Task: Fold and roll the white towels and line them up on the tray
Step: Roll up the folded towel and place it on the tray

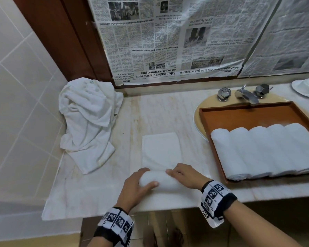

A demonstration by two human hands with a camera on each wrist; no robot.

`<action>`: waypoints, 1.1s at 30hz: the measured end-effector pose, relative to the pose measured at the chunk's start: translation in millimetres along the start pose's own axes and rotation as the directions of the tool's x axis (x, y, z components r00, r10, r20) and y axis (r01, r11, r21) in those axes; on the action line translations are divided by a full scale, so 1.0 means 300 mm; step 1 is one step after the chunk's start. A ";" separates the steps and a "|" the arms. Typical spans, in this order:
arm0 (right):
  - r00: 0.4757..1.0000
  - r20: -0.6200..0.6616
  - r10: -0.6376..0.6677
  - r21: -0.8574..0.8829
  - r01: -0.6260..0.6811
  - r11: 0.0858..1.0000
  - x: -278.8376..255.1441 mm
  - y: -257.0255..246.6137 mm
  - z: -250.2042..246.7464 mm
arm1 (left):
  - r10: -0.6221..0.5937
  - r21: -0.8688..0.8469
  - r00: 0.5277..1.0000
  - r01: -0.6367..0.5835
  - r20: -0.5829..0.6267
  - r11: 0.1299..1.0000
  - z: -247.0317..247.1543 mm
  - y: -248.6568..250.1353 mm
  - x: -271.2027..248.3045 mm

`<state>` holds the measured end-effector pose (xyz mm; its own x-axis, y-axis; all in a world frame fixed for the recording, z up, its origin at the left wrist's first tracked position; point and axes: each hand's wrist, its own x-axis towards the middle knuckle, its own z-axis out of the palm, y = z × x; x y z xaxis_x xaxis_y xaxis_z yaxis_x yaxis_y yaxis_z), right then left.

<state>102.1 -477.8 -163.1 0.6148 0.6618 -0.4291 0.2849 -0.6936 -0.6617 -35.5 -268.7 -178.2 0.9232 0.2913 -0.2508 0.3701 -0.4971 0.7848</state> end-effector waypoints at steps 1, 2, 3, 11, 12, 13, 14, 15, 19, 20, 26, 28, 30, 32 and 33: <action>0.998 -0.062 -0.007 -0.072 0.003 0.997 -0.006 -0.001 0.013 | -0.010 -0.001 1.000 0.010 0.015 1.000 -0.005 0.002 0.008; 0.988 -0.146 -0.059 -0.191 0.030 0.981 -0.012 0.003 0.032 | -0.029 0.003 0.999 0.029 0.031 1.000 -0.010 0.009 0.018; 0.969 -0.213 -0.128 -0.314 0.057 0.948 -0.022 0.001 0.051 | -0.056 0.002 0.997 0.056 0.046 0.998 -0.015 0.018 0.028; 0.983 -0.120 -0.140 -0.370 0.087 0.925 -0.015 0.019 0.067 | -0.118 0.060 0.993 0.119 -0.010 0.991 -0.004 0.039 0.038; 0.989 -0.107 -0.098 -0.265 0.066 0.962 0.001 0.017 0.054 | -0.067 0.049 0.998 0.068 -0.014 0.997 -0.001 0.023 0.025; 0.993 -0.094 -0.070 -0.175 0.053 0.983 0.017 0.015 0.041 | -0.012 0.050 1.000 0.013 -0.020 0.999 0.002 0.008 0.013; 0.994 -0.086 -0.060 -0.119 0.049 0.992 0.032 0.014 0.029 | 0.030 0.073 0.999 -0.028 -0.026 0.997 0.006 -0.010 0.007; 0.995 -0.083 -0.056 -0.092 0.049 0.995 0.045 0.012 0.020 | 0.061 0.093 0.998 -0.057 -0.033 0.994 0.003 -0.018 0.004; 0.993 -0.109 -0.047 -0.122 0.034 0.992 0.058 0.006 0.018 | 0.033 0.012 0.999 -0.033 -0.019 0.999 -0.035 -0.027 0.036; 0.988 -0.145 -0.054 -0.163 0.030 0.986 0.049 0.006 0.028 | -0.002 -0.024 1.000 0.002 0.010 1.000 -0.046 -0.023 0.047; 0.871 -0.379 -0.313 -0.478 0.105 0.872 -0.017 0.030 0.126 | -0.136 0.035 0.987 0.134 0.088 0.990 -0.078 0.008 0.104; 0.905 -0.326 -0.272 -0.475 0.092 0.875 -0.019 0.039 0.126 | -0.161 0.118 0.985 0.154 0.060 0.981 -0.076 0.024 0.116; 0.952 -0.251 -0.174 -0.345 0.080 0.935 -0.008 0.037 0.096 | -0.164 0.138 0.986 0.161 0.013 0.977 -0.070 0.045 0.118; 0.972 -0.194 -0.135 -0.228 0.089 0.970 0.017 0.026 0.052 | -0.095 0.092 0.995 0.096 -0.017 0.991 -0.061 0.045 0.107; 0.979 -0.160 -0.122 -0.193 0.091 0.977 0.028 0.013 0.026 | -0.031 0.090 1.000 0.031 -0.007 0.995 -0.057 0.044 0.100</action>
<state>102.7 -472.8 -174.2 0.6851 0.6875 -0.2407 0.4758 -0.6725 -0.5669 -4.6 -252.6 -165.8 0.9107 0.3122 -0.2706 0.4065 -0.5595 0.7224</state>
